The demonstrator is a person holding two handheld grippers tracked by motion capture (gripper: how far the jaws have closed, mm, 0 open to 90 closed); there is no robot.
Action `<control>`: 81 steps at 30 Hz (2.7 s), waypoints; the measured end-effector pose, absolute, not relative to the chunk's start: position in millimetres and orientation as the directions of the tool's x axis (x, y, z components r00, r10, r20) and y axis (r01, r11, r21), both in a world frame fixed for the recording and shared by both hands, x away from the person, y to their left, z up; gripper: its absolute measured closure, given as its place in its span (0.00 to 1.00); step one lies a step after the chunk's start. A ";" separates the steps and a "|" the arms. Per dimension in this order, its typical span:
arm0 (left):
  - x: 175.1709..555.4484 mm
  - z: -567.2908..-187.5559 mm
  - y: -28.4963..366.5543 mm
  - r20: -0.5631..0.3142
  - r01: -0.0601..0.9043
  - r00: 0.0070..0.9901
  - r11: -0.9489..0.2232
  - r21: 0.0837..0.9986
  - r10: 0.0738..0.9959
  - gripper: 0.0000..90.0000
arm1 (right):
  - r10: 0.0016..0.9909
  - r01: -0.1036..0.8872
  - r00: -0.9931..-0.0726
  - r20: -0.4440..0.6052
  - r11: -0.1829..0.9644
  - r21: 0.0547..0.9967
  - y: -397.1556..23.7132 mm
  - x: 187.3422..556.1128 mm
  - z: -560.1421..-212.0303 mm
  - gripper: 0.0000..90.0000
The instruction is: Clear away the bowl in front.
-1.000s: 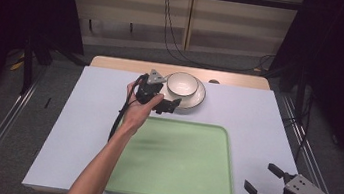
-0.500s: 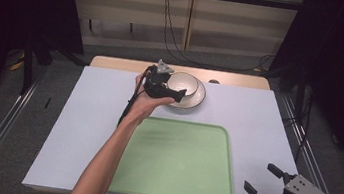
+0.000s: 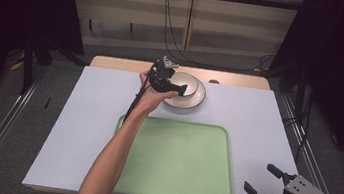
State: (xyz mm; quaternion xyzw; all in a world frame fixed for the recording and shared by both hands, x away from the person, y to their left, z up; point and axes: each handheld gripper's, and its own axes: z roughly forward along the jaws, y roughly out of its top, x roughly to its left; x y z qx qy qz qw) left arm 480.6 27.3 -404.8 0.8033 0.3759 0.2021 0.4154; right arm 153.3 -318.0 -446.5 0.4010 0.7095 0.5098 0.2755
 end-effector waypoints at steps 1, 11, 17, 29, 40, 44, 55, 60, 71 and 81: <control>485.9 -405.3 28.9 0.008 0.460 0.619 -0.370 0.807 0.786 0.15 | 0.849 0.288 -0.528 0.018 0.159 0.944 -318.0 153.3 -446.4 0.04; 501.2 -423.7 32.2 -0.024 0.572 0.538 -0.345 0.744 0.842 0.26 | 0.842 0.287 -0.539 0.018 0.164 0.944 -317.0 153.2 -446.8 0.05; 510.8 -437.5 29.9 -0.016 0.604 0.543 -0.377 0.702 0.840 0.24 | 0.842 0.282 -0.540 0.011 0.168 0.945 -317.9 153.4 -446.9 0.05; 522.6 -447.3 23.3 -0.098 0.682 0.513 -0.335 0.650 0.853 0.47 | 0.843 0.288 -0.538 0.019 0.163 0.944 -319.5 153.4 -447.7 0.05; 529.0 -451.3 30.7 -0.179 0.714 0.498 -0.284 0.640 0.848 0.69 | 0.845 0.284 -0.534 0.017 0.160 0.945 -319.6 153.4 -447.6 0.05; 526.0 -454.4 25.6 -0.139 0.708 0.513 -0.326 0.627 0.847 0.69 | 0.848 0.291 -0.530 0.020 0.160 0.943 -319.9 154.0 -447.9 0.05; 526.6 -456.6 25.2 -0.227 0.741 0.470 -0.241 0.627 0.853 0.84 | 0.850 0.280 -0.527 0.010 0.162 0.946 -320.1 153.2 -447.3 0.05; 525.4 -454.8 23.1 -0.243 0.749 0.434 -0.198 0.632 0.868 0.88 | 0.851 0.273 -0.526 0.002 0.167 0.947 -320.4 152.3 -446.7 0.05; 523.5 -449.9 26.1 -0.258 0.741 0.448 -0.193 0.644 0.856 0.92 | 0.844 0.244 -0.536 0.014 0.139 0.960 -322.3 150.7 -444.4 0.04; 522.6 -448.3 26.5 -0.271 0.735 0.442 -0.173 0.656 0.855 0.91 | 0.842 0.230 -0.539 0.012 0.134 0.964 -321.8 149.8 -444.7 0.04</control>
